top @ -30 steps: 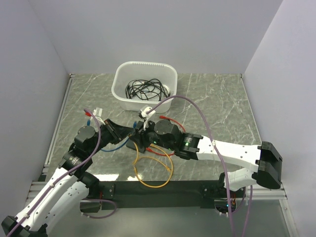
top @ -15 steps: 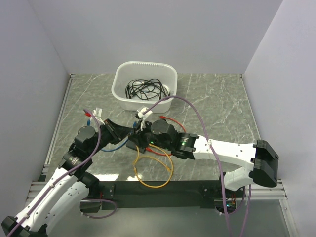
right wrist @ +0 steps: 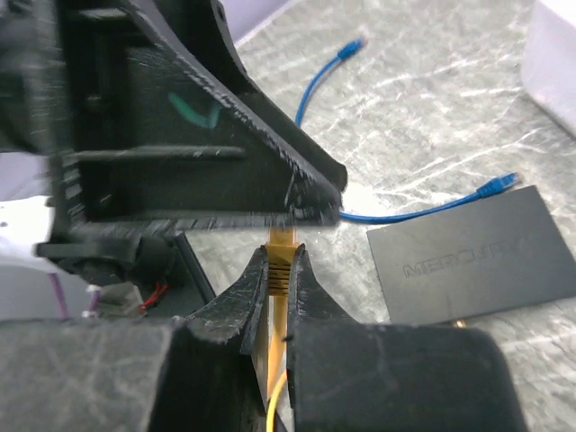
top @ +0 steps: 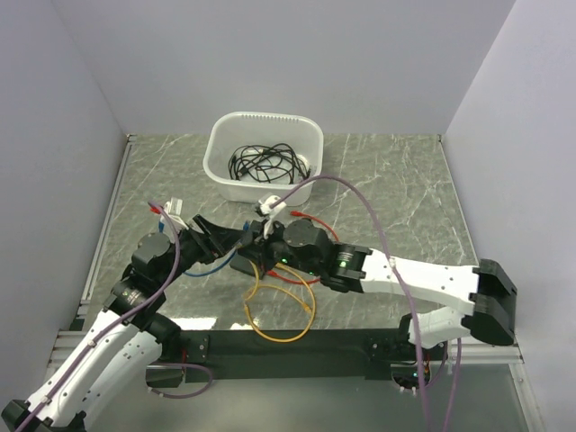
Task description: Insert the plug into the switch port
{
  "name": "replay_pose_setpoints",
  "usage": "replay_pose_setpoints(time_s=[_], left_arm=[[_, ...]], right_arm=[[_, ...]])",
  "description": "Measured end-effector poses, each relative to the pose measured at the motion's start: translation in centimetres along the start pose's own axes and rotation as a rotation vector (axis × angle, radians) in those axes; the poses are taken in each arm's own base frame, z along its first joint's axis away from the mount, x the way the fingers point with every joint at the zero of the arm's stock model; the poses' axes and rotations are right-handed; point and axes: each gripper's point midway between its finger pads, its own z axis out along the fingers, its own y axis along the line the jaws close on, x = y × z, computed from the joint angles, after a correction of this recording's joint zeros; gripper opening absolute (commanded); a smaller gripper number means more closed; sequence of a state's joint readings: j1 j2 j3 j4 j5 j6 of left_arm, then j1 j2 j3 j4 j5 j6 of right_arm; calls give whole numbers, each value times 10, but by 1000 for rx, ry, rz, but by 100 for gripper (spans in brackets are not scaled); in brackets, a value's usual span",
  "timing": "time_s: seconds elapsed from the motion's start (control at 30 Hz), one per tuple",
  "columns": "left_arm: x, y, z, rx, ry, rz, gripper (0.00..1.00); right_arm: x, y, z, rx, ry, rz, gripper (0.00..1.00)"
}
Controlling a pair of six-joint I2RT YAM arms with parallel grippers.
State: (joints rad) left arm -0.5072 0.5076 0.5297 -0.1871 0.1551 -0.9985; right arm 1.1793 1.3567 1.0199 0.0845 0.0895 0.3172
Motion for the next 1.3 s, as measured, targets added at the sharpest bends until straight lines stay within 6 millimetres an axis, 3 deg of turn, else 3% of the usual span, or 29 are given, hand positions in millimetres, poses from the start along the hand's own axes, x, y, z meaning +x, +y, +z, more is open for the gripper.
replay_pose_setpoints(time_s=[0.1,0.23,0.37,0.43,0.57,0.7,0.83,0.97,1.03,1.13,1.23,1.3], left_arm=[[-1,1,-1,-8,-3,4,77],[-14,-24,-6,61,-38,19,78],[-18,-15,-8,18,-66,17,78],[-17,-12,-7,2,-61,15,78],[-16,-6,-6,-24,-59,13,78],[-16,-1,-3,-47,-59,16,77],[-14,4,1,-66,-52,15,77],[-12,8,4,-82,-42,14,77],[-12,10,6,-84,-40,13,77],[-9,15,6,-95,-37,14,77],[-9,21,7,-112,-42,29,78],[-8,25,8,-121,-44,35,79]], right_arm=[[-18,0,-24,-15,-47,17,0],[-46,-4,-63,-26,-113,32,0],[-105,-33,-133,59,-316,59,0],[-123,-46,-168,118,-400,64,0],[-138,-69,-237,250,-522,70,0],[-135,-96,-274,407,-546,74,0],[-115,-125,-271,595,-423,30,0],[-85,-154,-222,792,-150,-60,0],[-57,-166,-183,843,3,-113,0],[17,-187,-132,865,266,-187,0],[77,-199,-120,852,442,-207,0],[98,-203,-112,830,487,-188,0]])
